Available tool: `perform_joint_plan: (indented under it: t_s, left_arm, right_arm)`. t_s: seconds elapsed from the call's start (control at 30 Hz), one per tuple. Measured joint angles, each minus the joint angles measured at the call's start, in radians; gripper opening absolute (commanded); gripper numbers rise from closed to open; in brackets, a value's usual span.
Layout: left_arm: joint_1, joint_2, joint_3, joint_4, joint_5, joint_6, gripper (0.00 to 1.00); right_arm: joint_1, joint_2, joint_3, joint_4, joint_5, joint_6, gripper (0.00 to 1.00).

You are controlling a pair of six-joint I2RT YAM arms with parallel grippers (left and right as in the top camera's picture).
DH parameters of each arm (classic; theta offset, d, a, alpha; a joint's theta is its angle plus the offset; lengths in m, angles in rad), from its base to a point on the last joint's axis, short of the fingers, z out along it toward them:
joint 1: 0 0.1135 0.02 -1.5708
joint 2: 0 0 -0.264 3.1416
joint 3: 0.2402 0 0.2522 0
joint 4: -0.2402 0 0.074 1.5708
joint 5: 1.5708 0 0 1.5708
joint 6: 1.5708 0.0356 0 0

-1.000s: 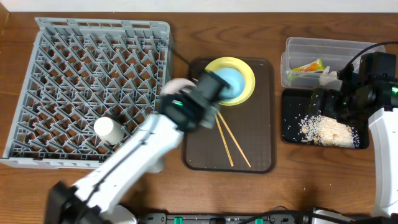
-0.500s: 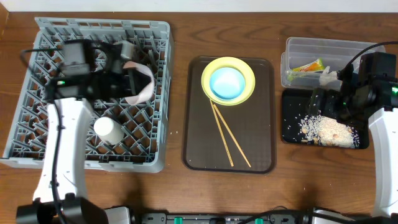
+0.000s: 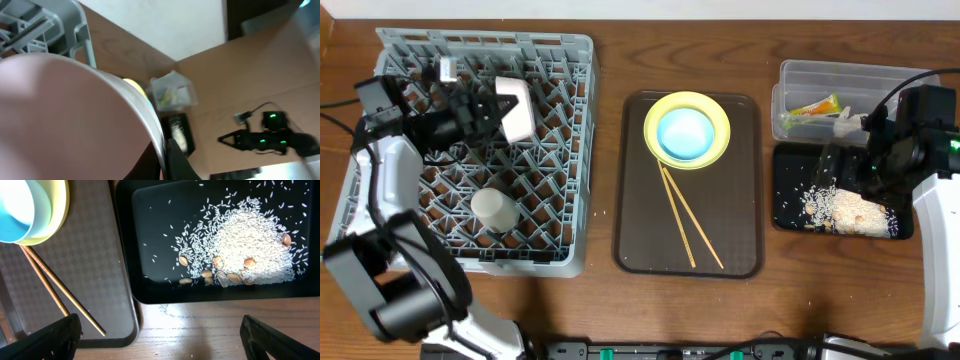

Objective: Sort waste into correct bins and load items into the dishwasher
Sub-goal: 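Carry the white bowl to the dish rack and release it with left gripper, then reach left gripper to the blue bowl on the yellow plate and grasp it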

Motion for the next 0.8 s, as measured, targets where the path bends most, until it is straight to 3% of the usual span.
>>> perform_joint_plan:
  t_s: [0.33,0.63,0.7,0.8]
  left_arm:
    - [0.031,0.149,0.003,0.029,0.146,-0.045,0.08]
    - [0.106,0.172,0.005,-0.007,0.087,-0.045,0.08]
    - [0.129,0.176,0.005,-0.043,0.064,-0.045,0.17]
    - [0.156,0.177,0.005,-0.118,-0.021,-0.053,0.38]
  right_arm:
    - [0.000,0.000,0.000,-0.003,0.000,0.000,0.99]
    - [0.000,0.000,0.000,-0.009,0.000,0.000,0.99]
    - [0.000,0.000,0.000,-0.009,0.000,0.000,0.99]
    - [0.000,0.000,0.000,-0.009,0.000,0.000,0.99]
